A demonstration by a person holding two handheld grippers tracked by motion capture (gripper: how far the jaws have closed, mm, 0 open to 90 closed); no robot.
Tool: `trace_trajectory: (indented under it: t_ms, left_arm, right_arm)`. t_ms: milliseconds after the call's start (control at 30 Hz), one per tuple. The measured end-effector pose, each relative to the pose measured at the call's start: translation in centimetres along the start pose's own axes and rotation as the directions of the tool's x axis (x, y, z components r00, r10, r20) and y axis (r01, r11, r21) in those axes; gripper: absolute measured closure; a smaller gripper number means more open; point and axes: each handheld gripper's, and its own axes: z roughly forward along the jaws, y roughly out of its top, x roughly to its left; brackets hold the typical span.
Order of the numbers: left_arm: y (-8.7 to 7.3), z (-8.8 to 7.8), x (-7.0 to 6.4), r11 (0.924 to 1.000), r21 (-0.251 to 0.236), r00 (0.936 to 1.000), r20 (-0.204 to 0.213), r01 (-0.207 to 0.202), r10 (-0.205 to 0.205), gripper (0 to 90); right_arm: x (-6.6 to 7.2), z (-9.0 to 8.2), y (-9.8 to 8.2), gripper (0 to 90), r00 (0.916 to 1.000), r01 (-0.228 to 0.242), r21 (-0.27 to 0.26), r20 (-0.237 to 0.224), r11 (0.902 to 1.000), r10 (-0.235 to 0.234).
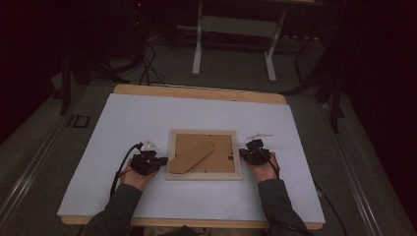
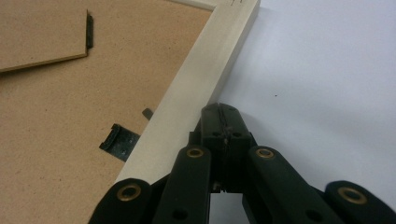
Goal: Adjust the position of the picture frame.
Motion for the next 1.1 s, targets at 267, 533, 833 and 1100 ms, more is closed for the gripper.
trace_trajectory:
  t_ms: [267, 533, 833, 1100]
  left_arm:
    - [0.1, 0.1, 0.0, 1.0, -0.008, 1.0, -0.009, 0.0, 0.0, 90.0]
    - [0.4, 0.3, 0.2, 0.9999, -0.015, 0.9998, -0.018, 0.003, -0.003, 90.0]
    - [0.4, 0.5, 0.3, 0.9998, -0.022, 0.9996, -0.028, 0.001, -0.001, 90.0]
    - [0.5, 0.7, 0.5, 0.9996, -0.028, 0.9992, -0.037, 0.01, -0.011, 89.1]
  right_arm:
    - [0.1, 0.0, -0.2, 90.0, 0.9999, -0.009, -0.007, 0.004, 0.9999, 0.009]
    - [0.7, -0.8, -1.3, 90.0, 0.9999, -0.01, -0.018, 0.005, 0.9998, 0.01]
    - [1.4, -2.5, -3.3, 88.8, 0.9993, 0.032, -0.023, -0.019, 0.9992, -0.033]
    - [1.8, -3.4, -4.4, 86.3, 0.9979, 0.057, -0.021, -0.031, 0.9982, -0.057]
